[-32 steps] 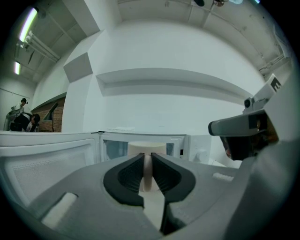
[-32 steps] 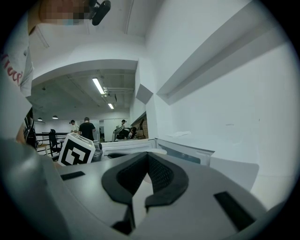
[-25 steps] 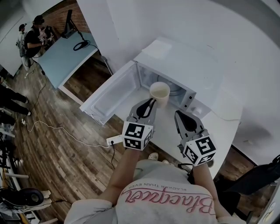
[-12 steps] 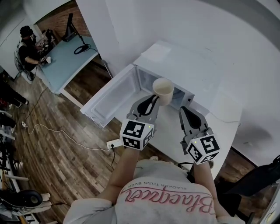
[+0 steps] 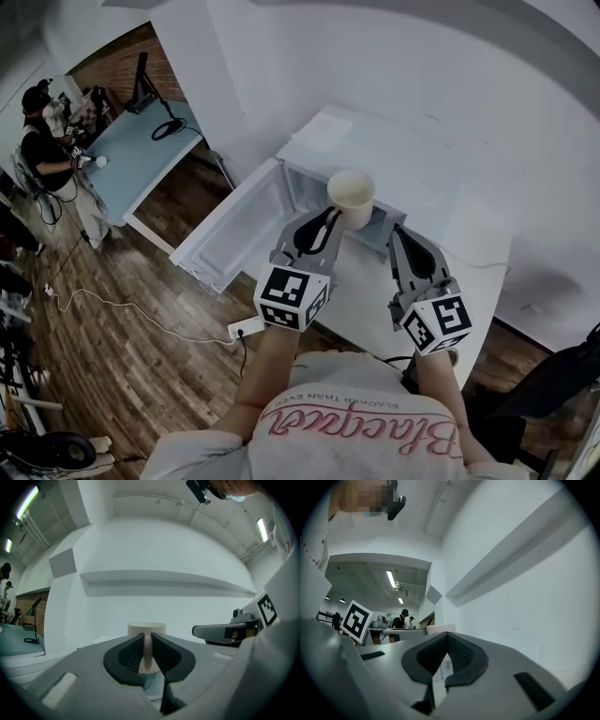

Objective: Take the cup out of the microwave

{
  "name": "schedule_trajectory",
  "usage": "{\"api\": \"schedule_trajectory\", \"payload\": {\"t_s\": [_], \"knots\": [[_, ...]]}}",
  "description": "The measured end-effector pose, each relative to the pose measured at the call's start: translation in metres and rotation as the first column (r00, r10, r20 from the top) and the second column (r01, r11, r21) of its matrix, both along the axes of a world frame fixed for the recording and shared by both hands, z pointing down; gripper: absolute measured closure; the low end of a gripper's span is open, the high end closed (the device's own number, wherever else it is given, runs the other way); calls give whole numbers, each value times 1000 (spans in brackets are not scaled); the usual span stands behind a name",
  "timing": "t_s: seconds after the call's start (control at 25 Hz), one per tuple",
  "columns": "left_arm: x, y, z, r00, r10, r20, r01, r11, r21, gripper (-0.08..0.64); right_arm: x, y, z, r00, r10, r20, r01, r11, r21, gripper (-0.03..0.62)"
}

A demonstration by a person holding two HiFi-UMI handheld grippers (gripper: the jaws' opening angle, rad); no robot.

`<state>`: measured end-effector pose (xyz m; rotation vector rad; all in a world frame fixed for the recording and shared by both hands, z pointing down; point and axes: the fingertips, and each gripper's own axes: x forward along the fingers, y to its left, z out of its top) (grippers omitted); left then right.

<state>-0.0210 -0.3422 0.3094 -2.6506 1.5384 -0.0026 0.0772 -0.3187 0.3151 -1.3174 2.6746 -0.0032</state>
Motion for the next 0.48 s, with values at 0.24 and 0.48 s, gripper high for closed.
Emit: {"api": "schedule_trajectory", "payload": {"t_s": [0.24,0.48], "knots": [[11,2,-8,999,32,3,-32,999,29,511,2,3,-7,1000,8,-1,-8,999,43,581],[19,1,-8,999,54,7,-54,998,40,511,4,2,-4,999,26,-32,-25,999,47,582]]}}
